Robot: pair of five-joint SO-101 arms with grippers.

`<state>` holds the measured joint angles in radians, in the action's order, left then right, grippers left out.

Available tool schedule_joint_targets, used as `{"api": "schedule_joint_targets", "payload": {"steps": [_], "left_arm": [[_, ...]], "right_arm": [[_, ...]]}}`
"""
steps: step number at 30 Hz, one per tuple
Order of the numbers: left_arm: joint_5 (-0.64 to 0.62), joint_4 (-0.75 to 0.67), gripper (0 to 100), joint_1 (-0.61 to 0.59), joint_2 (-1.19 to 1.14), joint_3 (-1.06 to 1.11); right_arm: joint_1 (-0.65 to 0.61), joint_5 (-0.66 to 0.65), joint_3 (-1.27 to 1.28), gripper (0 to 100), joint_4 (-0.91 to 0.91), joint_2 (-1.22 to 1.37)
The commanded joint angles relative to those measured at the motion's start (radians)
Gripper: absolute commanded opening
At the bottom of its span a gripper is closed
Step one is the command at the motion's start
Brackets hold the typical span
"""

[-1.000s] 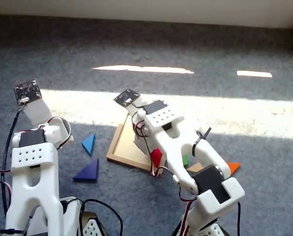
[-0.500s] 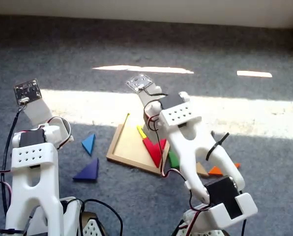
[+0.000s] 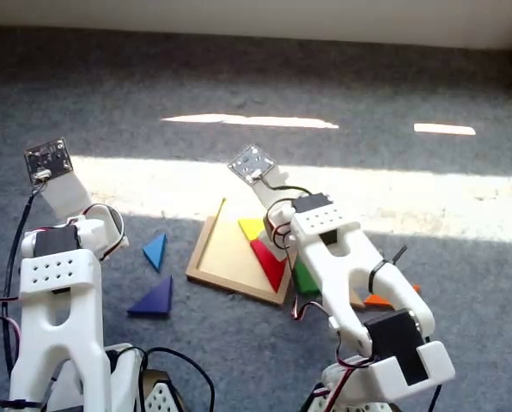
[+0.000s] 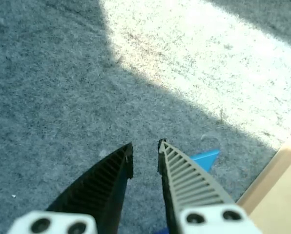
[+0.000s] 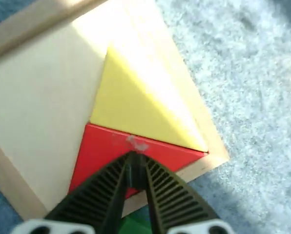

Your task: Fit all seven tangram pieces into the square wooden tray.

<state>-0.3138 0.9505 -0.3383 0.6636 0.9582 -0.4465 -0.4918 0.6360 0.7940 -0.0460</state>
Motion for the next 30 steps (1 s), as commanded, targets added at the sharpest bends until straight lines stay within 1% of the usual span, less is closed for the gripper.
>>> {"api": "schedule_joint_targets", "payload": {"steps": [1,5,10,14,18,23,25,27,30], "left_arm": [[-0.008,-0.017,10,-0.012,0.019,-0.002],[-0.008,-0.017,10,-0.012,0.019,-0.002],[-0.008,-0.017,10,-0.012,0.019,-0.002],[-0.008,-0.017,10,-0.012,0.019,-0.002],[-0.008,-0.017,10,-0.015,0.019,-0.002],[-0.008,-0.017,10,-0.015,0.019,-0.002],[-0.006,-0.017,10,-0.015,0.019,-0.002],[-0.006,-0.017,10,-0.015,0.019,-0.002],[-0.006,-0.017,10,-0.015,0.019,-0.002]], "right_arm": [[0.059,-0.038,0.001,0.8,-0.054,-0.039],[0.110,-0.051,-0.001,0.8,-0.085,-0.039],[0.116,-0.041,-0.001,0.8,-0.094,-0.054],[0.114,0.057,-0.002,0.8,-0.010,-0.139],[0.114,0.121,-0.002,1.1,0.104,-0.317],[0.077,0.206,-0.001,1.8,0.254,-0.495],[0.064,0.239,-0.001,6.4,0.326,-0.522],[0.056,0.288,-0.001,14.9,0.395,-0.526],[0.056,0.348,0.001,26.2,0.427,-0.526]]}}
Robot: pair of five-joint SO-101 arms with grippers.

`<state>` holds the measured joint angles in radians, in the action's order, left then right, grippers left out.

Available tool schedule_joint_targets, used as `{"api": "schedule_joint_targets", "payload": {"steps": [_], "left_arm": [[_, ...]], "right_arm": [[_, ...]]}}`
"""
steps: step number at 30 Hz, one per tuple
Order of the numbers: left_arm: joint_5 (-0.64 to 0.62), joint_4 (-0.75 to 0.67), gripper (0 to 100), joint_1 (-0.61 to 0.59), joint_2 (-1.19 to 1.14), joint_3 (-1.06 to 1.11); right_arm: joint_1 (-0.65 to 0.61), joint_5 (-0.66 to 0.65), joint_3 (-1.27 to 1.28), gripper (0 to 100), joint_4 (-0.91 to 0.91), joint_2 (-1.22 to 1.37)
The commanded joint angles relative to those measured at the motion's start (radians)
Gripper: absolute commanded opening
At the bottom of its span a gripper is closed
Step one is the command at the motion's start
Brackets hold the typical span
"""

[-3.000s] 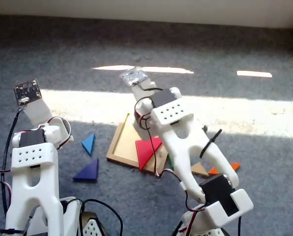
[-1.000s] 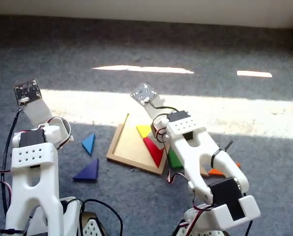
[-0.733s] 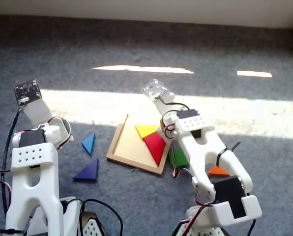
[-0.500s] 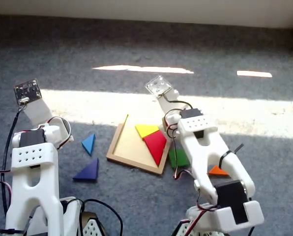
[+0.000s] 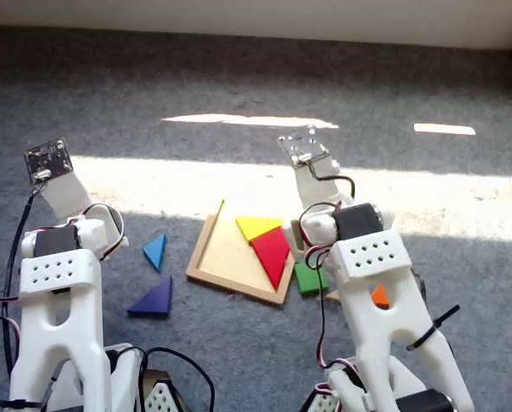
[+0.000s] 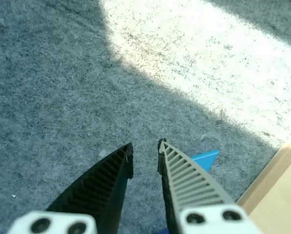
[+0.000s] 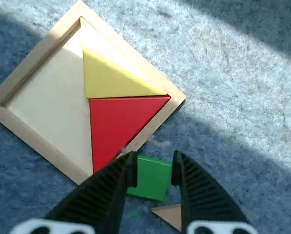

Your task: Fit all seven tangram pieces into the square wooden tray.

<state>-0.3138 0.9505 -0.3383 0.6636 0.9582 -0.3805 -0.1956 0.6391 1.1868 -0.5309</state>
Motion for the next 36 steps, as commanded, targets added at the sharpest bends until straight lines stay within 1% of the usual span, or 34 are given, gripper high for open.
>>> {"api": "schedule_joint_targets", "payload": {"steps": [1,4,10,14,18,20,23,31,33,36], "left_arm": [[-0.006,-0.017,10,-0.015,0.019,-0.002],[-0.006,-0.017,10,-0.015,0.019,-0.002],[-0.006,-0.017,10,-0.015,0.019,-0.002],[-0.006,-0.017,10,-0.015,0.019,-0.002],[-0.006,-0.017,10,-0.015,0.019,-0.002],[-0.006,-0.017,10,-0.015,0.019,-0.002],[-0.006,-0.017,10,-0.015,0.019,-0.001],[-0.006,-0.015,10,-0.015,0.019,-0.001],[-0.006,-0.015,10,-0.015,0.019,-0.001],[-0.006,-0.015,10,-0.015,0.019,-0.001]], "right_arm": [[-0.010,0.060,0.007,27.9,0.035,-0.039],[-0.010,0.061,0.085,28.3,0.010,-0.039],[-0.013,0.060,0.315,28.3,-0.211,-0.039],[-0.035,0.057,0.417,28.2,-0.265,-0.039],[-0.096,0.060,0.429,28.2,-0.271,-0.038],[-0.099,0.060,0.429,28.2,-0.274,-0.036],[-0.099,0.060,0.433,28.2,-0.337,-0.031],[-0.093,0.060,0.398,28.1,-0.355,0.199],[-0.084,0.060,0.361,26.2,-0.352,0.217],[-0.038,0.057,0.329,21.1,-0.308,0.217]]}}
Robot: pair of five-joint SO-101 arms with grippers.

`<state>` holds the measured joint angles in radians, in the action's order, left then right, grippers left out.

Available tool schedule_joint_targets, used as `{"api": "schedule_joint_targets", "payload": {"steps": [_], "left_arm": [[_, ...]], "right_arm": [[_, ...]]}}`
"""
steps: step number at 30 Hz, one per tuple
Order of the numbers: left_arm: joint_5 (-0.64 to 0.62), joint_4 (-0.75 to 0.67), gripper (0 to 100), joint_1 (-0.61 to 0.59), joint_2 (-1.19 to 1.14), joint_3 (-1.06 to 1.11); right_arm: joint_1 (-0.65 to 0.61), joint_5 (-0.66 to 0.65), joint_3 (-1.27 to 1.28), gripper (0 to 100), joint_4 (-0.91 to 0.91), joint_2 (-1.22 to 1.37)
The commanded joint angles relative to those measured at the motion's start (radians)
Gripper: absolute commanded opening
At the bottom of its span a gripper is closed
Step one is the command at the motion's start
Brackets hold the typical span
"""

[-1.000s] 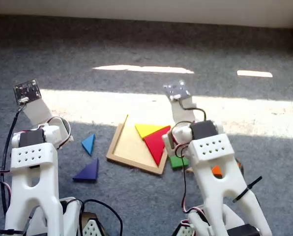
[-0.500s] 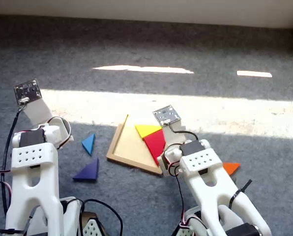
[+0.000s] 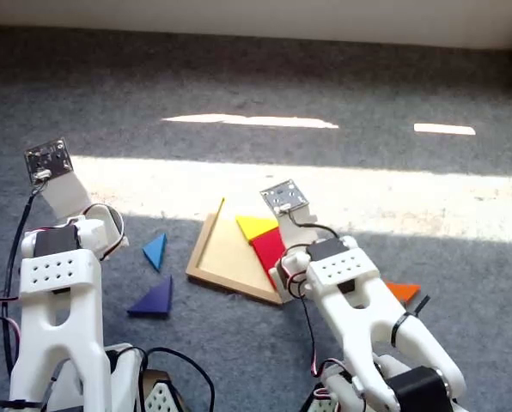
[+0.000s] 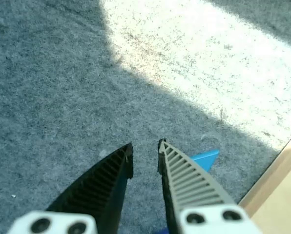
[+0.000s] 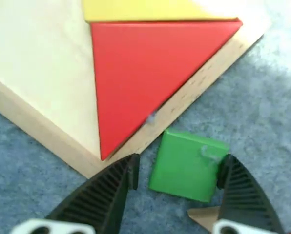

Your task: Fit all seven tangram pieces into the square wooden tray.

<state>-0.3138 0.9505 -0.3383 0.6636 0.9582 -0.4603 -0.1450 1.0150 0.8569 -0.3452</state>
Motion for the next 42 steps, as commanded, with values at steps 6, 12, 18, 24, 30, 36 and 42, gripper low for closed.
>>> {"api": "schedule_joint_targets", "payload": {"steps": [6,12,18,24,30,36,42], "left_arm": [[-0.006,-0.015,10,-0.015,0.019,-0.001],[-0.006,-0.015,10,-0.015,0.019,-0.001],[-0.006,-0.014,10,-0.016,0.019,-0.001],[-0.006,-0.014,10,-0.016,0.024,-0.002],[-0.006,-0.014,10,-0.016,0.024,-0.002],[-0.006,-0.014,10,-0.016,0.024,-0.004],[-0.006,-0.012,10,-0.016,0.024,-0.004]], "right_arm": [[0.059,0.005,-0.050,20.6,0.045,0.038],[0.059,0.003,-0.053,20.3,0.077,0.039],[0.065,-0.064,-0.054,11.8,0.088,0.028],[0.065,-0.066,-0.179,8.0,0.211,-0.090],[0.041,-0.064,-0.246,8.0,0.245,-0.209],[-0.113,-0.061,-0.372,8.0,0.245,-0.117],[-0.251,-0.058,-0.585,8.0,0.245,0.117]]}}
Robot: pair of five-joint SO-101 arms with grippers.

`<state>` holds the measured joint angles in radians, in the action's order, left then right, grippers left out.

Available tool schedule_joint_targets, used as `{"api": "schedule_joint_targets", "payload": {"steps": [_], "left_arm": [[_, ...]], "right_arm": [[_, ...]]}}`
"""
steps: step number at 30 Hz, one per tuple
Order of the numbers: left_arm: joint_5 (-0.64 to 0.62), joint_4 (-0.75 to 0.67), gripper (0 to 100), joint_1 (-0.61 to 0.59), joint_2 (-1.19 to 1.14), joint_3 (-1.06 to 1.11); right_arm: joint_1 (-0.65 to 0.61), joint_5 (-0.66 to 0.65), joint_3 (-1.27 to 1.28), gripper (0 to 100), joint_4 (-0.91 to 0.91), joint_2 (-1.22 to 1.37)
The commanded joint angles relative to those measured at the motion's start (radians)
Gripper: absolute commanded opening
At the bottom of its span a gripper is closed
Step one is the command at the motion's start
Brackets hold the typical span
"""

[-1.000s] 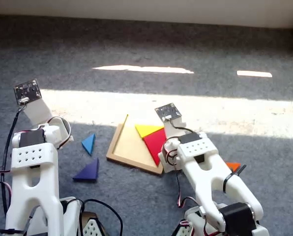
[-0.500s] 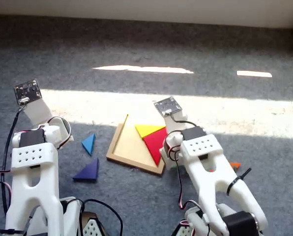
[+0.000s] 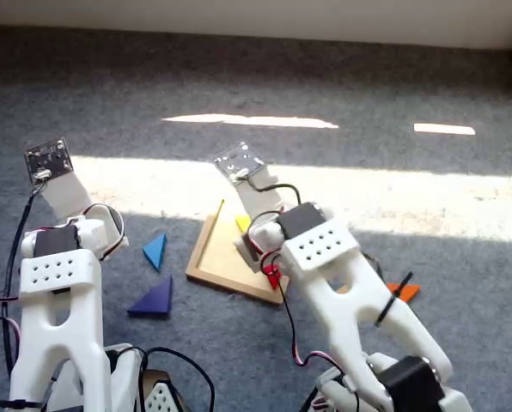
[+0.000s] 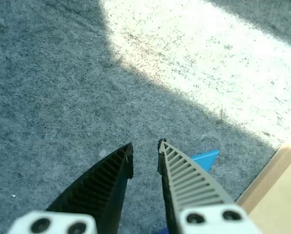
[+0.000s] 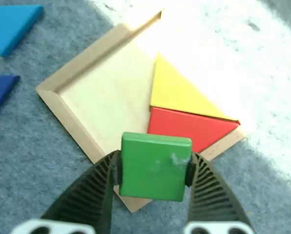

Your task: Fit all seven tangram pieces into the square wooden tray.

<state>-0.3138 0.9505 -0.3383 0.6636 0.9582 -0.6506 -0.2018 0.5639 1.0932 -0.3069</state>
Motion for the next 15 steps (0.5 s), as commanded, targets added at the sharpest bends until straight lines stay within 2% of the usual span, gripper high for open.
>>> {"api": "schedule_joint_targets", "payload": {"steps": [1,6,15], "left_arm": [[-0.006,-0.012,10,-0.016,0.024,-0.004],[-0.006,-0.012,10,-0.016,0.024,-0.002],[-0.006,-0.012,10,-0.016,0.024,-0.002]], "right_arm": [[-0.073,0.000,-0.170,8.0,0.008,0.125],[-0.090,0.097,-0.343,8.0,0.012,0.349],[-0.091,0.109,-0.458,10.0,0.015,0.518]]}}
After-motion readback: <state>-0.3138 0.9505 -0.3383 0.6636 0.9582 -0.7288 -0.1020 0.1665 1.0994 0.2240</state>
